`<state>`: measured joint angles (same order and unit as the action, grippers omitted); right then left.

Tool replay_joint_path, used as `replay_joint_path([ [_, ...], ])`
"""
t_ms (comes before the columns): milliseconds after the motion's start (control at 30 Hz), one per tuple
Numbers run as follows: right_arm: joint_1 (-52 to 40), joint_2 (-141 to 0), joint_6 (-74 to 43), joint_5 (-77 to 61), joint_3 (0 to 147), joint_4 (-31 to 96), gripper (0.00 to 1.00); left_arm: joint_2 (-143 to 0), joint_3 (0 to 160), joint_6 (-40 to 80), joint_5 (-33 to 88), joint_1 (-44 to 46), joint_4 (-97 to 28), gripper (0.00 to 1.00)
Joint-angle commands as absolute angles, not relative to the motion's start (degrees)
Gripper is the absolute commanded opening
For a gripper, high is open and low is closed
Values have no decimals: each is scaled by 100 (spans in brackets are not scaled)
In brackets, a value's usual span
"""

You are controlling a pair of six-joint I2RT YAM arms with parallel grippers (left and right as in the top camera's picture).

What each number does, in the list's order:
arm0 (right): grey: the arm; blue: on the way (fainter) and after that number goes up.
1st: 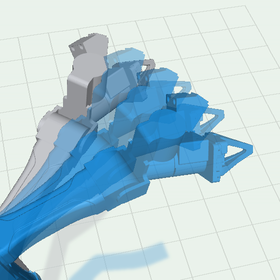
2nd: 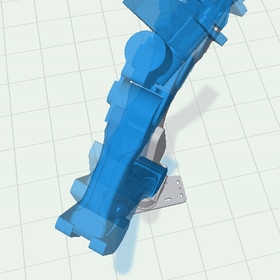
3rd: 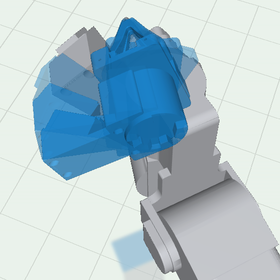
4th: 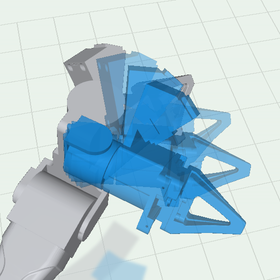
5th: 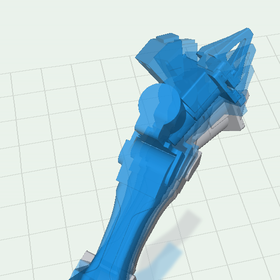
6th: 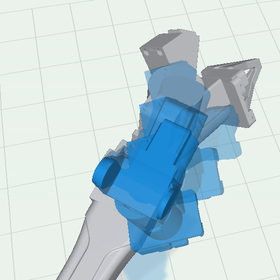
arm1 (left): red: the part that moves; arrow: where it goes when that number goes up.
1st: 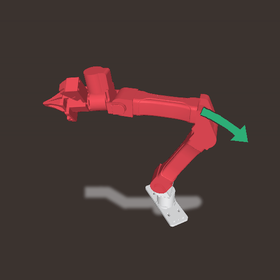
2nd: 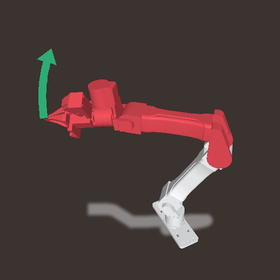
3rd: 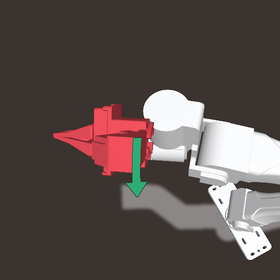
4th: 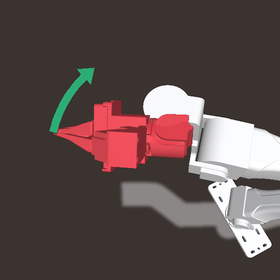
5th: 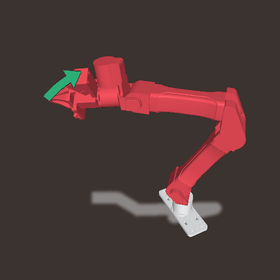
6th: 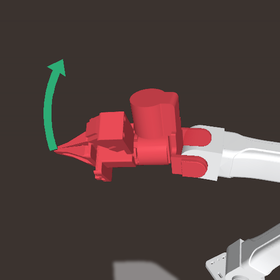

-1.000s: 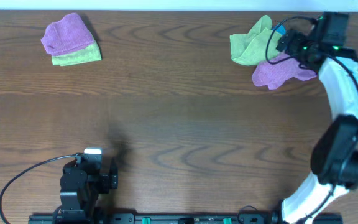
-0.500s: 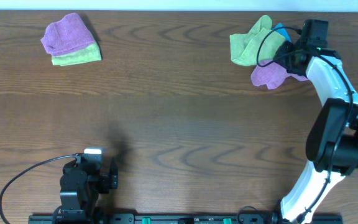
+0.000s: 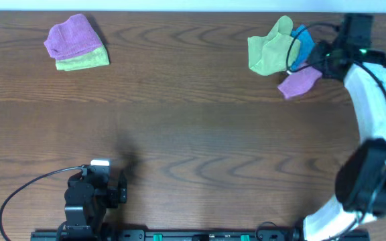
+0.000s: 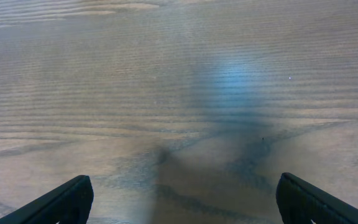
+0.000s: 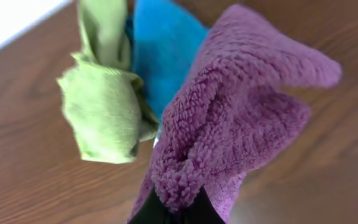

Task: Fold the cloth
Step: 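Grasp the purple cloth with the right gripper and lift it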

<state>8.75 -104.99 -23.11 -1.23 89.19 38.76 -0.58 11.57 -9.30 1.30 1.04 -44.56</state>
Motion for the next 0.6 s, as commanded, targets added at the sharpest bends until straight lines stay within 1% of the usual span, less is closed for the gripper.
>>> replay_joint_path([
  [0,860,-10068,-2040,187,8991,4034,2,-21,1028,-1028,110,130,-4646,96],
  [100,860,-9793,-2001,381,8991,4171,1,-21,1028,-1028,110,132,-4646,95],
  [267,854,-9393,-1918,318,8991,4512,2,-21,1028,-1028,110,130,-4646,95],
  [433,770,-8943,-1881,-346,8991,5249,2,-21,1028,-1028,110,130,-4646,95],
  [567,353,-8663,-1415,-943,8991,6071,2,-21,1028,-1028,110,130,-4646,95],
])
